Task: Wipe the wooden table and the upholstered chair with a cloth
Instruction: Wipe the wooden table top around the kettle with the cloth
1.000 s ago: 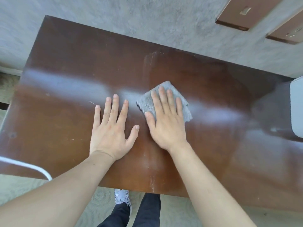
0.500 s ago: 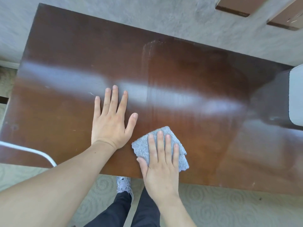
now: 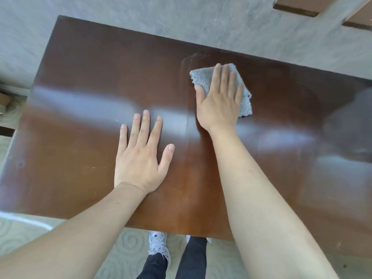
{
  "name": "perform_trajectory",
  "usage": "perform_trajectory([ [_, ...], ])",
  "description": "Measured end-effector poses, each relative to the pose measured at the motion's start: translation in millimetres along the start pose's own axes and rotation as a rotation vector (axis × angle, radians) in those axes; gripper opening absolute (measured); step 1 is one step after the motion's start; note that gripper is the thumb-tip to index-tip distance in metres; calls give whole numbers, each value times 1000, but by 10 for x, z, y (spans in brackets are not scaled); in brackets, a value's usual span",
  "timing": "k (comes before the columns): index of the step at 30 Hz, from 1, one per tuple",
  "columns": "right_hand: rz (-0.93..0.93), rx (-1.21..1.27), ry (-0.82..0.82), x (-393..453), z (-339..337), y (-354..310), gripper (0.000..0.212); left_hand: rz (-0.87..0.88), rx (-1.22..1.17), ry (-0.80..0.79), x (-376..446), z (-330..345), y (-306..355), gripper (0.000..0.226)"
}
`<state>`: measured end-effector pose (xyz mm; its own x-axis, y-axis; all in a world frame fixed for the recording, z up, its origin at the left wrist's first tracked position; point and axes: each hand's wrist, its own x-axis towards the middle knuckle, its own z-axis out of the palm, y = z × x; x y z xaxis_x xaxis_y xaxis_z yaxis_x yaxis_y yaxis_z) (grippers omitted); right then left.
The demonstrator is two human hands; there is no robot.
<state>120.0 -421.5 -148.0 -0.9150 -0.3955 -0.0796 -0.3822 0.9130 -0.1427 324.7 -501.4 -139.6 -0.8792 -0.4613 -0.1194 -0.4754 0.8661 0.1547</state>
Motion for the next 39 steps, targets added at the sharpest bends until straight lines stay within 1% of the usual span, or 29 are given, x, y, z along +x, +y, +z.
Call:
perform_trajectory([
  [3,35,13,16,240,-28,-17,69,6,11,14,1,24,-12,73],
  [7,58,86,2,586,-101,-77,58,22,36,21,7,40,-9,76],
  [10,73,108,-14,666,-118,-235,56,25,52,16,11,28,6,77],
  [12,4,73,-23,608,-95,-362,56,28,57,8,14,22,7,77],
  [14,-106,66,-37,524,-66,-457,56,23,64,2,11,26,3,77],
  [17,-272,55,-60,375,-45,-427,56,20,59,-1,18,20,10,76],
  [20,-387,78,-111,15,-90,-198,55,16,63,-10,8,5,1,75],
  [25,-389,102,-219,-992,-165,228,56,11,41,8,17,18,-6,74],
  [27,-373,127,-260,-1150,-196,313,56,11,39,16,11,30,-1,74],
  [29,-330,168,-267,-1032,-214,290,57,9,44,19,16,30,0,74],
  [32,-288,135,-232,-623,-185,113,59,5,58,23,19,27,5,75],
  [37,-275,75,-172,294,-78,-303,60,6,78,29,19,47,9,75],
  [39,-283,90,-182,537,-71,-449,59,7,75,29,20,46,6,75],
])
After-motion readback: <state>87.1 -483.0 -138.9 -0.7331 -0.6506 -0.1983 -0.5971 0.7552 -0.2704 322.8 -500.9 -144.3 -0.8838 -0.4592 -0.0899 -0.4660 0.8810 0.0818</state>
